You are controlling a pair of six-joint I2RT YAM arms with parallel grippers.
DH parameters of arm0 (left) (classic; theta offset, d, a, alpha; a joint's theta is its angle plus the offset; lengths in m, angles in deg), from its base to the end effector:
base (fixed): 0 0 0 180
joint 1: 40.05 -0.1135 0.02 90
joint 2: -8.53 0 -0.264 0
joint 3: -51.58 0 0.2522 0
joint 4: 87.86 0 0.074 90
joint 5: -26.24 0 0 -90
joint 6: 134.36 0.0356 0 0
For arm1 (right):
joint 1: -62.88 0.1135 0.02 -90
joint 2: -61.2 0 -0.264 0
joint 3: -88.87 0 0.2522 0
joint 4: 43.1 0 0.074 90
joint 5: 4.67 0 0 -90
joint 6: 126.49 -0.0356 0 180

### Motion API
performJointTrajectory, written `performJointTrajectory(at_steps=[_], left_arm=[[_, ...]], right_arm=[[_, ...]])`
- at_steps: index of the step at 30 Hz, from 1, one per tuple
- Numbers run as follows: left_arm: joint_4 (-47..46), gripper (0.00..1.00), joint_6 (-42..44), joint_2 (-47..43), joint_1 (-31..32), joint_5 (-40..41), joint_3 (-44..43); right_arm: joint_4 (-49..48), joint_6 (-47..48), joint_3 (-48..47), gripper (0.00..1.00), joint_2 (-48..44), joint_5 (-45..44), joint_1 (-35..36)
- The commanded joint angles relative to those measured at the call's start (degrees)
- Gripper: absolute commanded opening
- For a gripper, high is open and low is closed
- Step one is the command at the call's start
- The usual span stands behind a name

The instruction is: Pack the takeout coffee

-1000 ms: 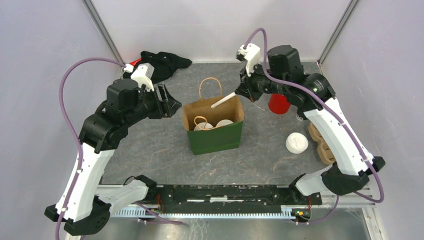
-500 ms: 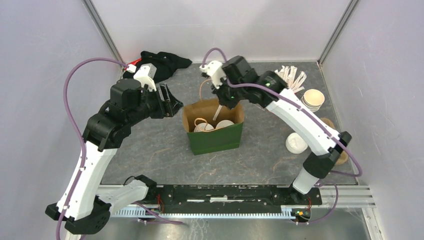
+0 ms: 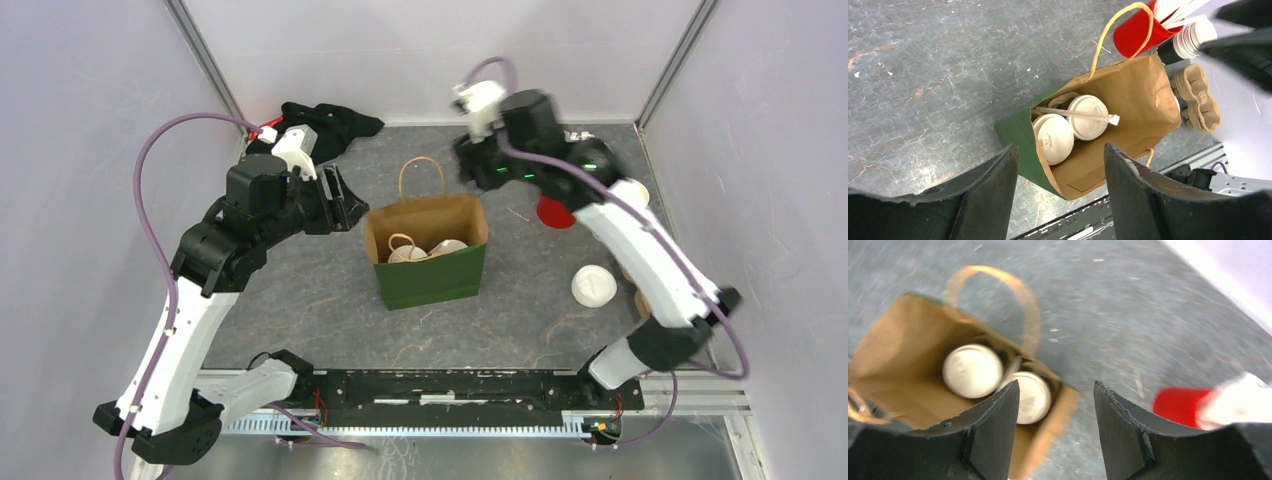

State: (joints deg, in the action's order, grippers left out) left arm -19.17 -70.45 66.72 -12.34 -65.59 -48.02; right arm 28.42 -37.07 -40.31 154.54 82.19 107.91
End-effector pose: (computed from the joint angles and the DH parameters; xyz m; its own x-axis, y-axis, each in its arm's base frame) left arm 0.1477 -0.0788 0.4544 -0.5799 -0.1919 -0.7918 0.2615 0.8766 -0.4040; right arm 0.2338 0.2312 0.4608 -0.4190 -0.4052 -0.8126 -0.6708 0.7413 -0.0237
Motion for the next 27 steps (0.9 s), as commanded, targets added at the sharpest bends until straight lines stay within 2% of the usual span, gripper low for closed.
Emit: performJointTrajectory(at_steps=[1,6,10,12,15,19,23,27], left_arm=[[-3.41,0.7,0.81,0.35,-0.19,-1.03,0.12],[-4.3,0.71,1.79,0.25,-0.22,-1.91,0.26],[-4.65,0.71,2.8,0.15,-0.19,-2.38,0.19],[-4.83,0.71,3.44,0.2,-0.19,-2.63,0.14],[-4.89,0.72,4.62,0.25,-0.19,-2.99,0.14],[-4.75,0.72,5.88,0.25,-0.21,-2.81,0.12],[-4.61,0.72,6.22,0.34,-0.21,-2.47,0.07],[-4.27,0.72,6.24,0.76,-0.19,-1.98,-0.15]], right_arm=[[-6.47,-3.36,9.2,0.64,-12.61,-2.0,-14.15],[-10.93,-4.32,18.33,0.65,-13.41,-0.71,-30.11],[-19.78,-6.59,24.97,0.6,-11.67,1.69,-38.86],[-22.52,-7.0,26.37,0.52,-9.16,2.98,-41.61],[-23.44,-6.17,25.27,0.45,-4.28,5.49,-43.07],[-25.25,-5.61,25.49,0.44,-0.95,5.02,-43.37],[-25.95,-5.14,24.89,0.36,1.75,4.8,-43.37],[-25.67,-4.13,24.21,0.35,3.52,2.14,-43.38]])
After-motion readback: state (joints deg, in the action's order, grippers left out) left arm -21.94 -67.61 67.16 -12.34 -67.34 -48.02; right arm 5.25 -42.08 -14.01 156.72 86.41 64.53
